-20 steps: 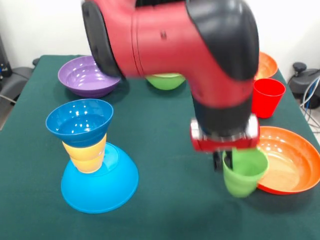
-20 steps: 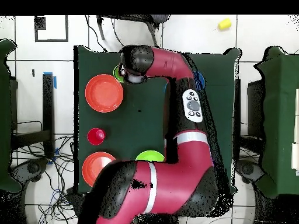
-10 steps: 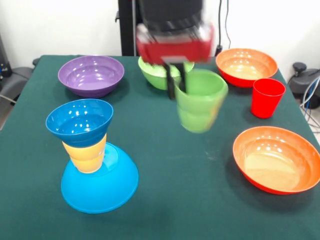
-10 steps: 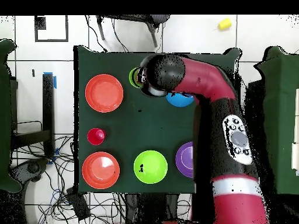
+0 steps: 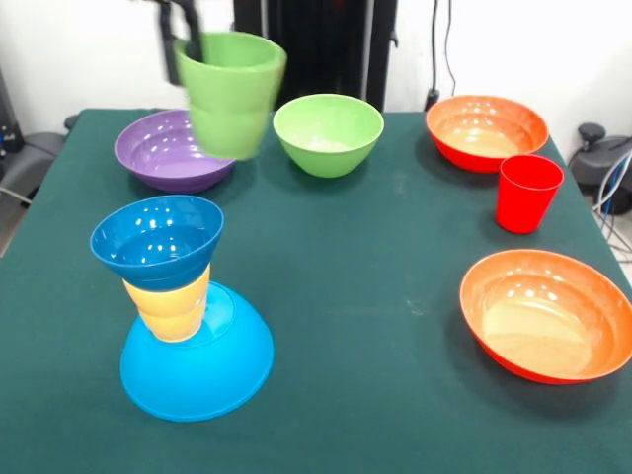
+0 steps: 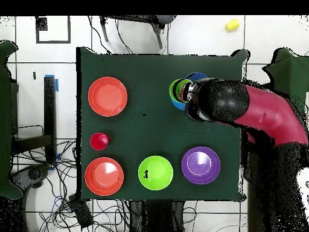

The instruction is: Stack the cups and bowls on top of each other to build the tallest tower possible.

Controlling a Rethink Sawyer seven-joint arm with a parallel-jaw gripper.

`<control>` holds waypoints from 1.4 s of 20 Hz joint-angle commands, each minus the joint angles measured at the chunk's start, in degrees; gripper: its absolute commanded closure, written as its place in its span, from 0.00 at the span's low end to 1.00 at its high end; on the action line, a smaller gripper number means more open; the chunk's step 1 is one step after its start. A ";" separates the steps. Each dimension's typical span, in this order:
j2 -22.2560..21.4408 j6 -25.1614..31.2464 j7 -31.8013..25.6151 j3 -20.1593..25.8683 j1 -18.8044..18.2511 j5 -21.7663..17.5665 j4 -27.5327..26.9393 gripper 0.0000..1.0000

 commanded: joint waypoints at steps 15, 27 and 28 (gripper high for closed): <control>1.91 -2.73 -23.56 16.05 -15.45 -12.70 8.99 1.00; 4.12 -3.89 -22.32 20.10 -17.13 -12.62 7.63 1.00; 3.94 -3.47 -22.59 20.53 -17.44 -12.52 7.69 1.00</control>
